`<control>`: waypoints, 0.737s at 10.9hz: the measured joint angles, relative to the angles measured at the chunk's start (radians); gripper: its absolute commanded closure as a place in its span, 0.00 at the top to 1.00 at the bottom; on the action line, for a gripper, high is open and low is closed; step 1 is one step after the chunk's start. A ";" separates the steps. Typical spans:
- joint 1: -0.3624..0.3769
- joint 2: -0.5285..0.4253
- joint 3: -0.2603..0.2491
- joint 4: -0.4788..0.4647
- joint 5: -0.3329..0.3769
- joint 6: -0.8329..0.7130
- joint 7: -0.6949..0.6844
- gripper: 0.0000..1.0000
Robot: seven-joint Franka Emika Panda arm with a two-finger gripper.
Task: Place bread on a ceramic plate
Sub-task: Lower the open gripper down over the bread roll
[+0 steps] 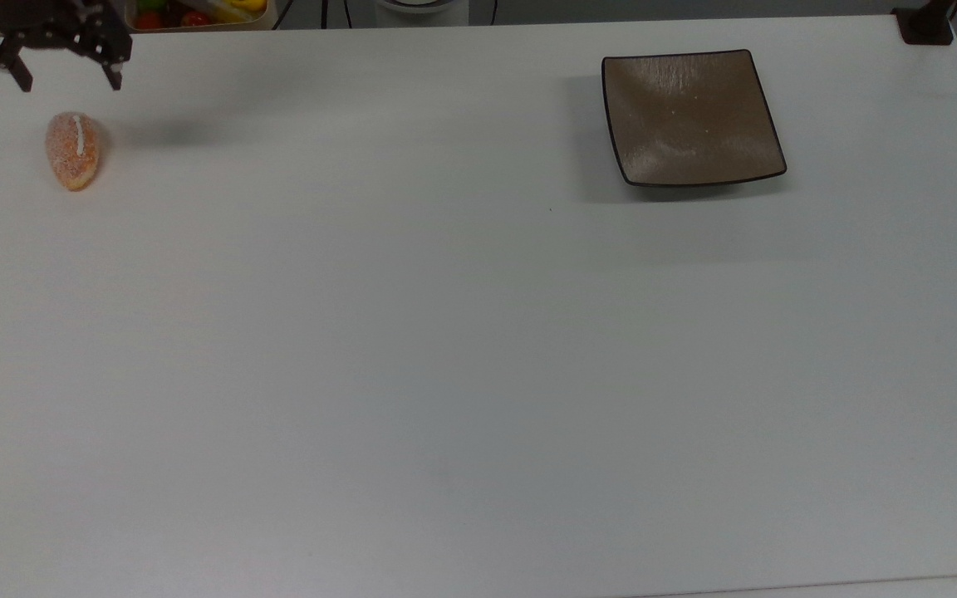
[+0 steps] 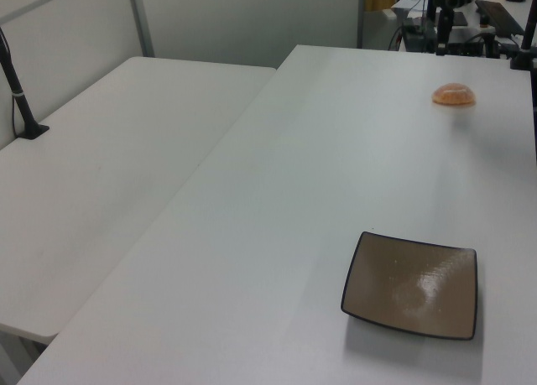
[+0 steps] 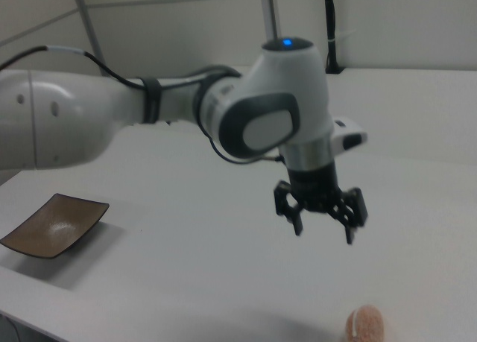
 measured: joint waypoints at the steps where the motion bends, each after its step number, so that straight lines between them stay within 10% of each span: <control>1: -0.009 0.017 -0.007 -0.013 0.000 0.029 0.000 1.00; 8: -0.040 0.136 -0.052 -0.082 0.000 0.188 -0.030 1.00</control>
